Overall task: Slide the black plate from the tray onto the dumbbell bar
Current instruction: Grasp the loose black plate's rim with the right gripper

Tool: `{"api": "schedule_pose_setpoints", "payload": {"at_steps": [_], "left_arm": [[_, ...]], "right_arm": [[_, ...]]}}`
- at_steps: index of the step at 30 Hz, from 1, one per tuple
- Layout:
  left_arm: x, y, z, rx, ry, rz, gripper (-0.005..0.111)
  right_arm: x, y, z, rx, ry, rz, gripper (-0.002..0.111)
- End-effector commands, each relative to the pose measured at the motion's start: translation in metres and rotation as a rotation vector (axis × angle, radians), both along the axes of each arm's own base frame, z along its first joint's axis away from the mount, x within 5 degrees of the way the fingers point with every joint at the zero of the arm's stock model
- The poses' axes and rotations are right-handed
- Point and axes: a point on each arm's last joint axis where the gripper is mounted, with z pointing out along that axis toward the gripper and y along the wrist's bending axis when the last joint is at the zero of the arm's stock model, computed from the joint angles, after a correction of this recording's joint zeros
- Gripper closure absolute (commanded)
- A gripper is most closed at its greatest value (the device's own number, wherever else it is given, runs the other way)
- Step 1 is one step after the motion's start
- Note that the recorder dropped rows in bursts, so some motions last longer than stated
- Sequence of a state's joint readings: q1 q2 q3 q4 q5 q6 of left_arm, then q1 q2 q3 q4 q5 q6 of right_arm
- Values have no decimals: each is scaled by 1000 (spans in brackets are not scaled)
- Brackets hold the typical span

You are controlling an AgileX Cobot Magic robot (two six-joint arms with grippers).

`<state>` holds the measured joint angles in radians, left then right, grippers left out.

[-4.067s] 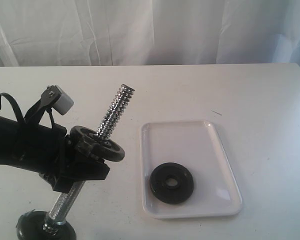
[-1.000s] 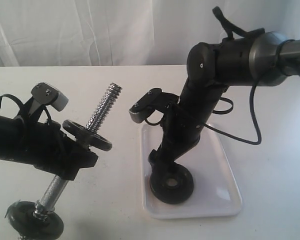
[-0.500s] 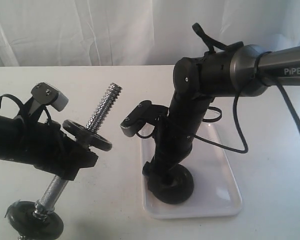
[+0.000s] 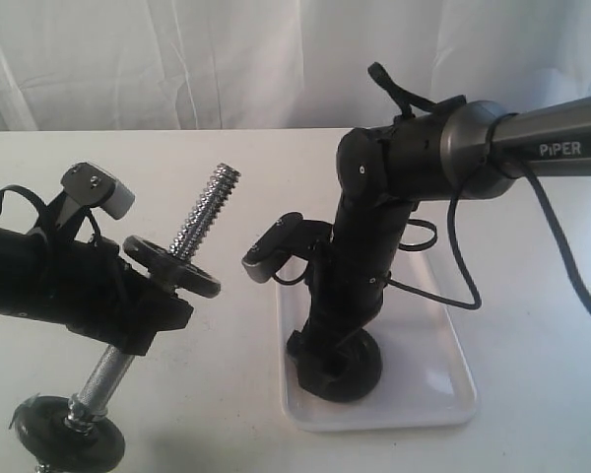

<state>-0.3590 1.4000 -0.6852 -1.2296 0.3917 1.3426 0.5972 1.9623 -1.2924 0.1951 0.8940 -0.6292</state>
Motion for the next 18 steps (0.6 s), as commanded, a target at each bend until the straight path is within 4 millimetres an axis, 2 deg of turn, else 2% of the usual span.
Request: {"api": "schedule_pose_setpoints", "payload": {"at_steps": [1,10,18], "left_arm": [[-1,-4,20,-104,-25,7,107],[-1,-4,20,-104,-25,7,107],[-1,-4,20,-104,-25,7,107]], "right_arm": [[-1,-1,-4,-19,18,2,9],[-11,10,-14,-47,44,50,9],[-10,8,-18,-74,47,32,9]]}}
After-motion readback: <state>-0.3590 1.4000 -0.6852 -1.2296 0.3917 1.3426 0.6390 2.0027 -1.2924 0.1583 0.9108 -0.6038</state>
